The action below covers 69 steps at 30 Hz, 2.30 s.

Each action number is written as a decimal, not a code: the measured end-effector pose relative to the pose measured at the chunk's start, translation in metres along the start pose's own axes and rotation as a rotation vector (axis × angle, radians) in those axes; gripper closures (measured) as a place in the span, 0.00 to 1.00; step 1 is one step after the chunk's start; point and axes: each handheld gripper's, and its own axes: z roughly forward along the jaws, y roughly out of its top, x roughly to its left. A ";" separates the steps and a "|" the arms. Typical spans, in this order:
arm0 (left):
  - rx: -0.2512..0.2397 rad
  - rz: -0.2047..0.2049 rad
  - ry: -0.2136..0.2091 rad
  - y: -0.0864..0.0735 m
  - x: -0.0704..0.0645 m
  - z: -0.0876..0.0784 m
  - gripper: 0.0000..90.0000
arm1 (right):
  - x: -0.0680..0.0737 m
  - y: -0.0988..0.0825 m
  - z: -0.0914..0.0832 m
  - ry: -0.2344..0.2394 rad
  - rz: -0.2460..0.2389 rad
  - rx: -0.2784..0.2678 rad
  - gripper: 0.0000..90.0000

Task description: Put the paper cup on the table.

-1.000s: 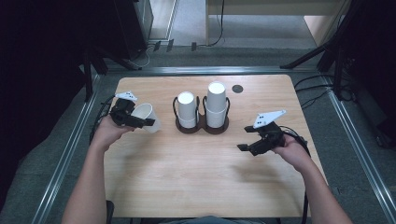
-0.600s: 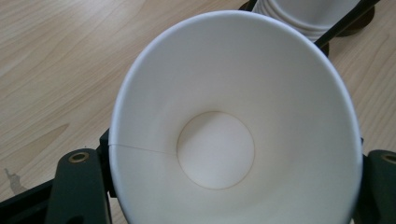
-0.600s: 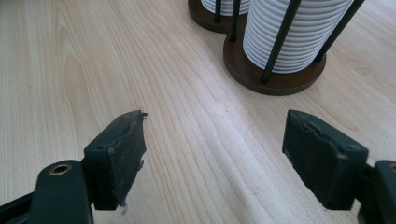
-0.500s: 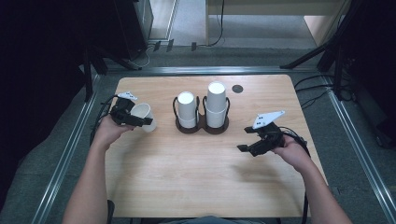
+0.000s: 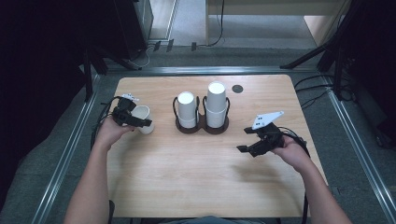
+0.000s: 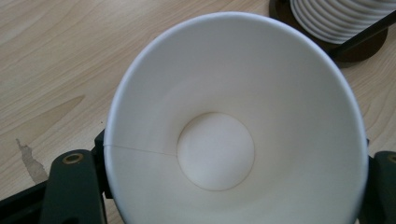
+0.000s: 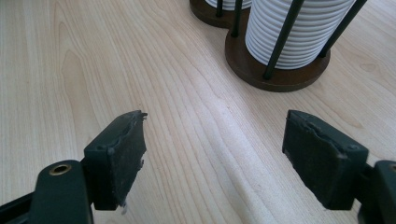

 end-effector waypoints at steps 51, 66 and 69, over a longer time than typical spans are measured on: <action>-0.075 -0.052 -0.063 0.005 -0.003 -0.020 0.01 | 0.001 -0.001 0.002 0.002 -0.015 0.026 0.24; -0.142 -0.055 -0.025 0.017 -0.017 -0.045 0.01 | 0.000 -0.002 0.000 -0.006 -0.015 0.022 0.24; -0.147 -0.039 -0.047 0.019 -0.022 -0.046 0.01 | 0.000 -0.002 0.000 -0.007 -0.016 0.022 0.24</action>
